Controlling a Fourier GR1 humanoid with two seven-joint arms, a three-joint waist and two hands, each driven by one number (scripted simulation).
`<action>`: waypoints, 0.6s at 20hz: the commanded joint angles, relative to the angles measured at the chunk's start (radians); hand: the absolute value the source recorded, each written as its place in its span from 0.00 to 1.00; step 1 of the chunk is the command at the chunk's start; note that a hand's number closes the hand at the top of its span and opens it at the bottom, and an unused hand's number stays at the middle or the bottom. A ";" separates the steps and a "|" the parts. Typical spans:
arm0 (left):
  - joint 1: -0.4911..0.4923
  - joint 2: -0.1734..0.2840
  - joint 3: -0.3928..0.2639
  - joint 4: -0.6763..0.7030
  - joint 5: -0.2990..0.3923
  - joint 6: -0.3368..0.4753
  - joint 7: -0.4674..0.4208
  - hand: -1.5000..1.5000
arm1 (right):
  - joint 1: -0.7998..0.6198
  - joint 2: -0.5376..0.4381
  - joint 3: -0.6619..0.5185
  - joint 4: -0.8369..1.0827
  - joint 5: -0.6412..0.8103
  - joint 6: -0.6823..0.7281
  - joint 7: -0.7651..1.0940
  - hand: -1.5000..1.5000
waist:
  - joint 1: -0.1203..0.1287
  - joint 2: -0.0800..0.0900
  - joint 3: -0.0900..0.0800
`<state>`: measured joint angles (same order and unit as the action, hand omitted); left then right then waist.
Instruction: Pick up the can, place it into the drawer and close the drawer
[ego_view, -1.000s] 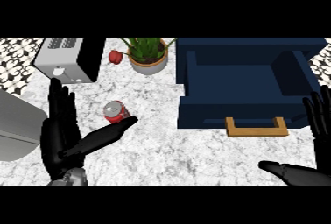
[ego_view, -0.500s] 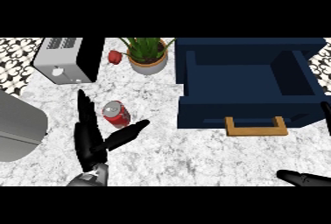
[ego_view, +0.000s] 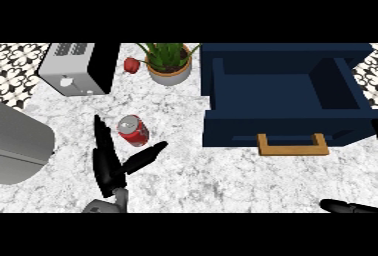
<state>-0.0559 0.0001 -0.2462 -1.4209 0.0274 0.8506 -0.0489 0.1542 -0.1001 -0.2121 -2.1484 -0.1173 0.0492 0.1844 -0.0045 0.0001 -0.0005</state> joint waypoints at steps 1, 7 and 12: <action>-0.030 0.000 0.051 0.122 0.094 -0.017 -0.126 0.00 | -0.038 -0.020 -0.058 -0.020 -0.061 -0.005 0.066 0.00 | 0.000 0.000 0.000; -0.063 0.000 0.084 0.248 0.194 -0.040 -0.207 0.00 | 0.007 -0.036 -0.080 -0.094 -0.067 0.025 0.104 0.00 | -0.002 0.000 0.000; -0.165 0.000 0.135 0.458 0.317 -0.094 -0.368 0.00 | 0.014 0.035 -0.004 -0.056 0.039 0.011 0.029 0.00 | -0.003 0.001 0.000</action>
<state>-0.1465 0.0023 -0.1294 -1.1030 0.2603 0.7654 -0.3252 0.1615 -0.0998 -0.2507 -2.2051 -0.1342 0.0704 0.2353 -0.0062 0.0003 -0.0006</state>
